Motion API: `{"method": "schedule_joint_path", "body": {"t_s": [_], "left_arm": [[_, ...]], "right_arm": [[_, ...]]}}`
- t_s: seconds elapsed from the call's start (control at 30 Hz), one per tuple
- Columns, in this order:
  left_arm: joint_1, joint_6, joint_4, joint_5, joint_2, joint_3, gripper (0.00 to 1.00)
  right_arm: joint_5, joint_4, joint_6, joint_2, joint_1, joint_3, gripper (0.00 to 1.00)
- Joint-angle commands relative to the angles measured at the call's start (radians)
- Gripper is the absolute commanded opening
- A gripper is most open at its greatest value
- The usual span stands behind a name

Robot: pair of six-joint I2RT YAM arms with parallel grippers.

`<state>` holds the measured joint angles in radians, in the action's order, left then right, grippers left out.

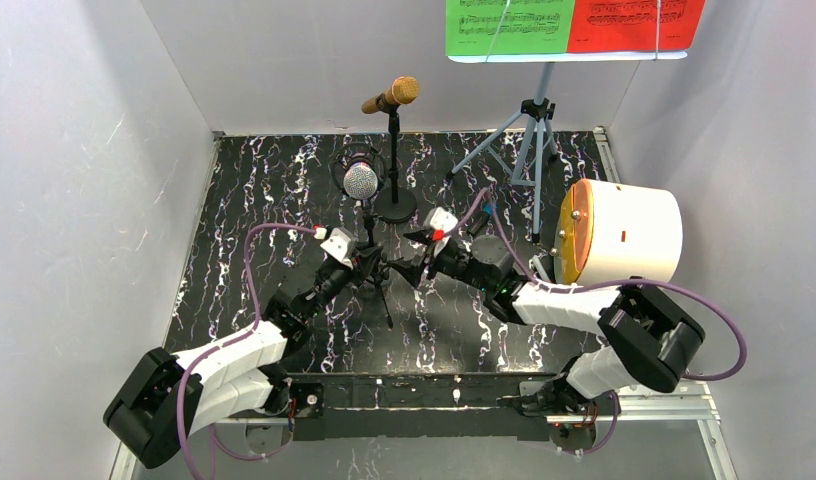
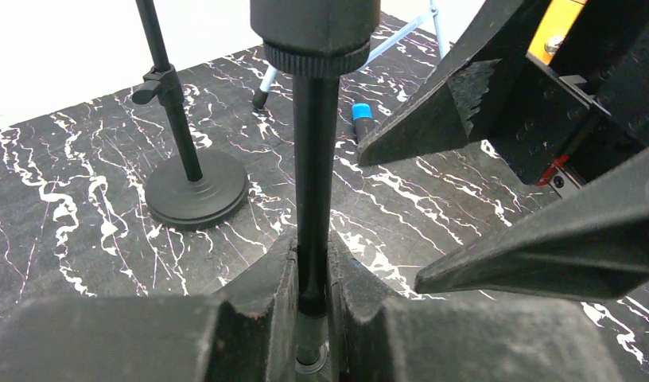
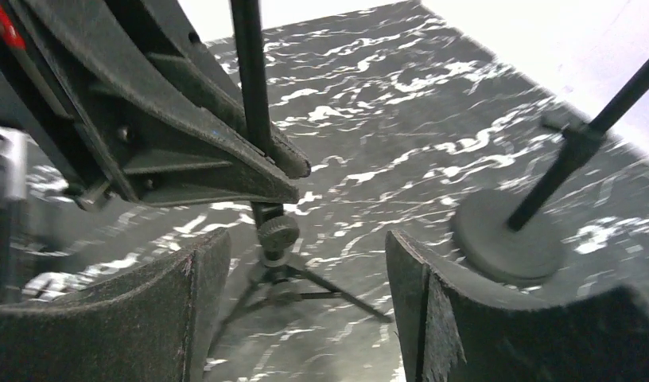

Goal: Pack up the instrument practice props
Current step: Unscrew the knob on the microphone stand.

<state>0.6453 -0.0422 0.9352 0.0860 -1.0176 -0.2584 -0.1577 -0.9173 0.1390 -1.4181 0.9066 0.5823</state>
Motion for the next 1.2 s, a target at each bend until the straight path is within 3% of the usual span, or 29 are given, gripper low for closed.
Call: {"method": "schedule_joint_path", "body": {"t_s": [0.0, 0.23, 0.53, 0.83, 1.07, 1.17], "left_arm": [[0.011, -0.012, -0.061, 0.02, -0.009, -0.005, 0.0], [0.01, -0.013, -0.061, 0.022, -0.009, -0.005, 0.0], [0.011, -0.015, -0.061, 0.024, -0.007, -0.005, 0.0], [0.011, -0.015, -0.061, 0.027, -0.008, -0.007, 0.0], [0.01, -0.013, -0.061, 0.024, -0.004, -0.005, 0.0], [0.011, -0.014, -0.061, 0.026, -0.006, -0.005, 0.0]], "right_arm": [[-0.179, -0.078, -0.521, -0.022, -0.07, 0.041, 0.78], [-0.31, -0.254, -0.929, -0.172, -0.149, 0.065, 0.74], [-0.427, -0.448, -1.136, -0.346, -0.179, 0.108, 0.56], [-0.446, -0.453, -1.176, -0.401, -0.193, 0.143, 0.43], [-0.495, -0.433, -1.13, -0.413, -0.197, 0.159, 0.06], [-0.53, -0.394, -1.025, -0.396, -0.196, 0.161, 0.01]]}}
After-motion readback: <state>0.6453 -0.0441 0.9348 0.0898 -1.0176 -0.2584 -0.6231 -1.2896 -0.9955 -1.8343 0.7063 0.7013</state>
